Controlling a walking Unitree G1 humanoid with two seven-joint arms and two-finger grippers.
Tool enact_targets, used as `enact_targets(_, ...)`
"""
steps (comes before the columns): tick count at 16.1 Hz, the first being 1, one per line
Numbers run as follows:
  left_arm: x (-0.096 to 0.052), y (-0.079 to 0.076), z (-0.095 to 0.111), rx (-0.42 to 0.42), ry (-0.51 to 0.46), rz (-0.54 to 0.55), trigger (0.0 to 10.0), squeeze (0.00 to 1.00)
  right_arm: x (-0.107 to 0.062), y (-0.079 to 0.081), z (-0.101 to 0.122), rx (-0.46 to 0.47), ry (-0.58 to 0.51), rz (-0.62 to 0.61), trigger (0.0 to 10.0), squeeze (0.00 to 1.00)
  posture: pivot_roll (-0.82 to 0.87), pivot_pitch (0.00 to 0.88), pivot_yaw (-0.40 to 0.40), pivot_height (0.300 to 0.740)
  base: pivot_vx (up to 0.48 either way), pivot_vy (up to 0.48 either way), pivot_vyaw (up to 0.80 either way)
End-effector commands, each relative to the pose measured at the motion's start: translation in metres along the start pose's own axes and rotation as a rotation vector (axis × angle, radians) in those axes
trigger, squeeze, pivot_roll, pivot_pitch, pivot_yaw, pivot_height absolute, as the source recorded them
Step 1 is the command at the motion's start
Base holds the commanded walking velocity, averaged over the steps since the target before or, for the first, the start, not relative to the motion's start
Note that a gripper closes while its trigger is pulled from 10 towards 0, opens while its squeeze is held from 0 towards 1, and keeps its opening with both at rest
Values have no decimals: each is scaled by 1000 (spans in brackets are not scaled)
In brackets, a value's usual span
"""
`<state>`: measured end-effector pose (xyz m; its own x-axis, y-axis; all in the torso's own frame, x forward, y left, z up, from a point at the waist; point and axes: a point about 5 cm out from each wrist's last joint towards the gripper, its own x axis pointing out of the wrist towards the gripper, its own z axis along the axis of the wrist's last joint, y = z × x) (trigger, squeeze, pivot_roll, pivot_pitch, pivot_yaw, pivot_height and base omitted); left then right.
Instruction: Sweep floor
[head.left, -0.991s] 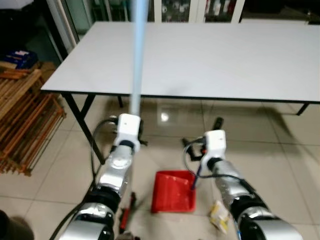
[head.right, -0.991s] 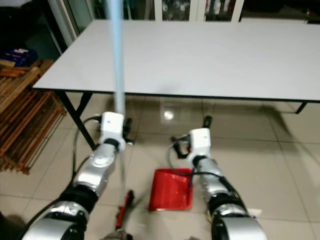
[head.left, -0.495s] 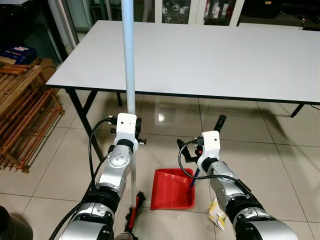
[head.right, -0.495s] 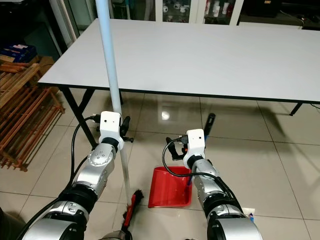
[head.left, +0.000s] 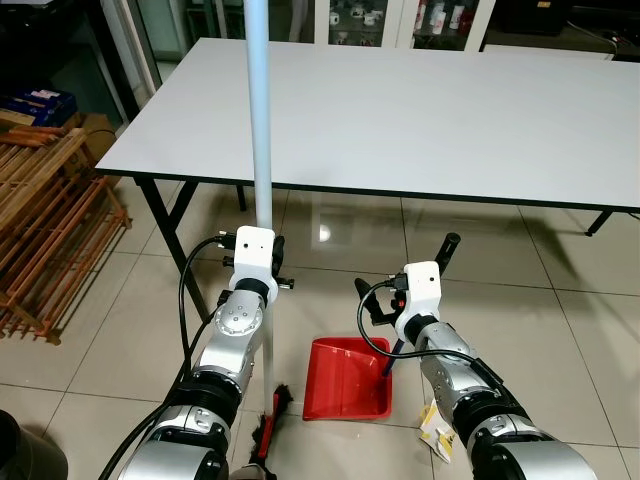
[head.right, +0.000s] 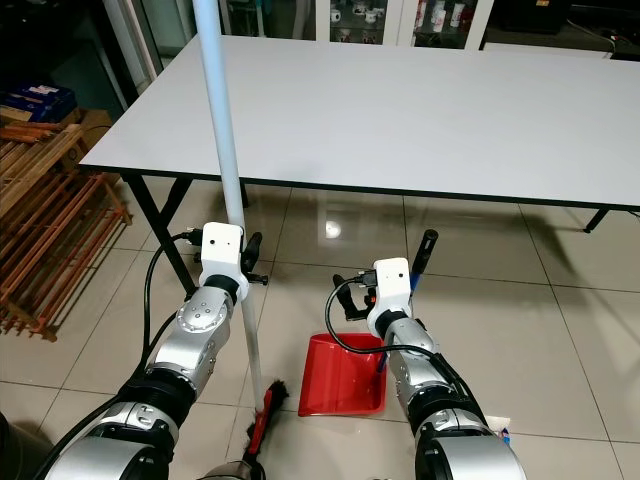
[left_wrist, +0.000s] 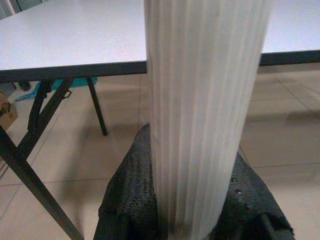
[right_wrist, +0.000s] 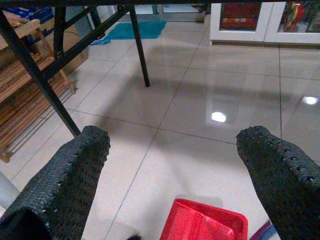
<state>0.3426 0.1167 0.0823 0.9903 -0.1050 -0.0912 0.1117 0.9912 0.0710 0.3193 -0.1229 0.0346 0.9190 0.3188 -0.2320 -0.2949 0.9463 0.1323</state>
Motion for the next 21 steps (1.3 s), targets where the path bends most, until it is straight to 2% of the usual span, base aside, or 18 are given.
enact_targets(1,-1,0,-4,19,9,-6,10000,0,0,-2,1,-2,1,-6,10000,0,51,48,10,740,0,0,0)
enact_targets(3,-7,-1,-18,112,43,-36,10000,0,0,-5,3,1,-6,-16,10000,0,49,50,11,740,0,0,0)
enact_targets(5,-17,2,-37,97,110,-17,10000,0,0,-8,5,-1,-10,-26,10000,0,46,53,10,740,0,0,0)
enact_targets(6,-18,3,-39,92,114,-8,10000,0,0,-9,5,0,-11,-28,10000,0,48,53,8,740,0,0,0)
enact_targets(9,-13,10,-27,92,63,24,10000,0,-1,-9,4,0,-8,-28,10000,0,54,57,5,740,0,0,0)
enact_targets(11,-3,20,-4,103,-25,59,10000,0,0,-8,5,0,-10,-27,10000,0,51,58,7,740,0,0,0)
enact_targets(14,12,47,56,137,-205,144,10000,0,-1,-9,4,0,-8,-27,10000,0,55,59,6,740,0,0,0)
enact_targets(15,14,51,63,143,-221,154,10000,0,-1,-9,4,0,-7,-27,10000,0,57,57,5,740,0,0,0)
enact_targets(16,19,73,92,158,-267,220,10000,0,-1,-9,4,1,-7,-28,10000,0,55,58,8,740,0,0,0)
enact_targets(19,17,98,118,176,-314,281,10000,0,0,-9,4,2,-6,-30,10000,0,57,57,11,740,0,0,0)
enact_targets(21,13,112,119,188,-303,321,10000,0,-1,-9,4,1,-5,-32,10000,0,59,58,13,740,0,0,0)
